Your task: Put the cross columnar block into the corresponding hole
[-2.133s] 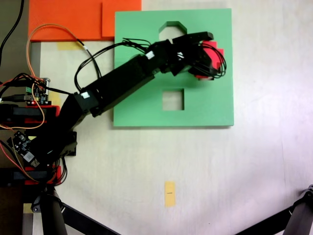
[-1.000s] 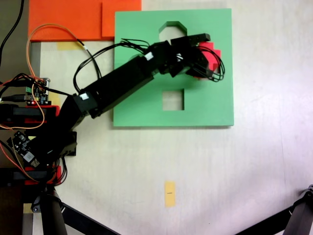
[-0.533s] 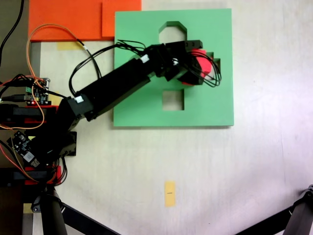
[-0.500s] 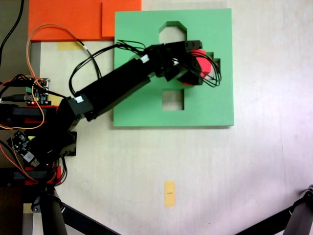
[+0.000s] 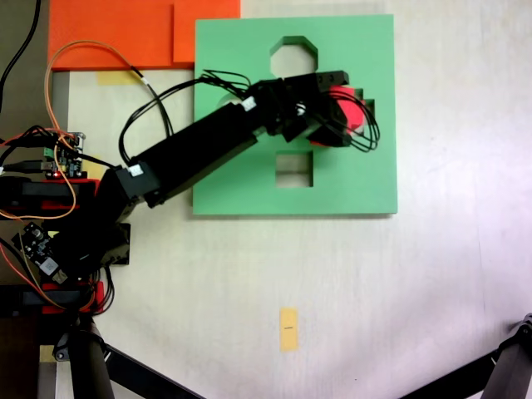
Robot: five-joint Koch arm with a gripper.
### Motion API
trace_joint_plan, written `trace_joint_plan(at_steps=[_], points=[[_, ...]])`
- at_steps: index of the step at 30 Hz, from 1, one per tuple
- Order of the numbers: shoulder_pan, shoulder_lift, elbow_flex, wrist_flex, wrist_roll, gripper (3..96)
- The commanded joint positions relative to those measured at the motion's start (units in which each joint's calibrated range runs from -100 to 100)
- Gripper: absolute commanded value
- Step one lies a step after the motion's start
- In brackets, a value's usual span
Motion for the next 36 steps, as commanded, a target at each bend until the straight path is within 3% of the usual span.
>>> trace_joint_plan(at_steps=[1,36], points=[[-0.78,-1.82,2.2,3.26,-1.12,42.9],[-0.93,-7.97,4.5,10.58,-2.74,42.9]])
